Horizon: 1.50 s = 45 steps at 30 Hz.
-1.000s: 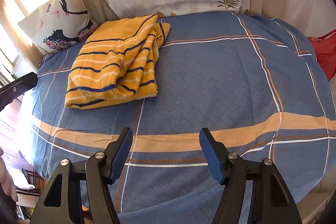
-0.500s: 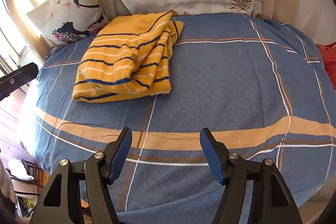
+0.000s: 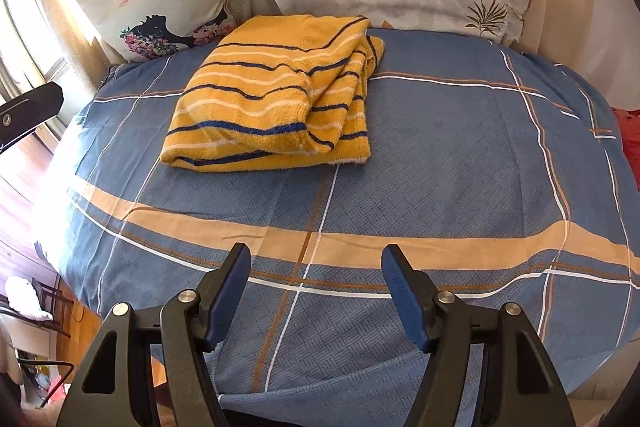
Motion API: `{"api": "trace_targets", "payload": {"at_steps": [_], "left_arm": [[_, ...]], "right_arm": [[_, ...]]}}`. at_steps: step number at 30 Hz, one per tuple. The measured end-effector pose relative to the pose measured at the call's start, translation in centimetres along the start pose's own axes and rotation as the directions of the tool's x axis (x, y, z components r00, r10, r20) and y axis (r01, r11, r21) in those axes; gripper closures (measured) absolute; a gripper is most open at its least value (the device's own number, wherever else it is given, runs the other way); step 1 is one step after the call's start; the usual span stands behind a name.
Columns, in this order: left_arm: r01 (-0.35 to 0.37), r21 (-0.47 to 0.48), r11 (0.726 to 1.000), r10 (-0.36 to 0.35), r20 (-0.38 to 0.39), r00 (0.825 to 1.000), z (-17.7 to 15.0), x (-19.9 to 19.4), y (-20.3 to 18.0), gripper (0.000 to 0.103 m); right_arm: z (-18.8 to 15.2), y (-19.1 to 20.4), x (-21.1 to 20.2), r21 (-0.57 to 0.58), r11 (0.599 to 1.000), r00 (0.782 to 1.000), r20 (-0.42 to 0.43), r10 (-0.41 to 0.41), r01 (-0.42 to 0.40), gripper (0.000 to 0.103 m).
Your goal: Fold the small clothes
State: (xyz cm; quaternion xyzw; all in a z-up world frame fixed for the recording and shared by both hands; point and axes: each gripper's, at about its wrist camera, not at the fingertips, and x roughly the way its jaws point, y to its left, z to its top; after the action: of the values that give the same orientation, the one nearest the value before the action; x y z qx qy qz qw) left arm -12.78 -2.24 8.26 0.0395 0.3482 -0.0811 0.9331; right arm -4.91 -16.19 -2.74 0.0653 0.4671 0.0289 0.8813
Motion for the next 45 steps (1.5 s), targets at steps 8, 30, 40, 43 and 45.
{"api": "trace_targets", "payload": {"at_steps": [8,30,40,43,45], "left_arm": [[-0.03,-0.076,0.997,0.044,0.203,0.978,0.8,-4.5,1.7,0.0],[-0.094,-0.07,0.993,0.083,-0.145,0.986,-1.7,2.1,2.3,0.0],[-0.055,-0.066,0.996,0.041,-0.192,0.981,-1.7,3.6,2.0,0.0],[-0.05,-0.065,0.997,0.036,-0.204,0.978,-1.7,3.9,2.0,0.0],[-0.048,-0.066,0.997,0.033,-0.21,0.977,-1.8,4.1,2.1,0.0]], "right_arm": [[0.0,0.9,-0.9,-0.049,0.999,0.999,0.03,-0.011,0.013,0.031],[1.5,2.4,0.7,-0.015,0.993,0.993,0.022,-0.114,0.114,0.028],[1.9,2.6,1.5,-0.024,0.991,0.991,0.002,-0.134,0.134,0.028],[1.9,2.9,1.7,-0.031,0.99,0.991,-0.006,-0.137,0.137,0.028],[2.0,3.0,1.8,-0.036,0.99,0.991,-0.007,-0.137,0.136,0.028]]}}
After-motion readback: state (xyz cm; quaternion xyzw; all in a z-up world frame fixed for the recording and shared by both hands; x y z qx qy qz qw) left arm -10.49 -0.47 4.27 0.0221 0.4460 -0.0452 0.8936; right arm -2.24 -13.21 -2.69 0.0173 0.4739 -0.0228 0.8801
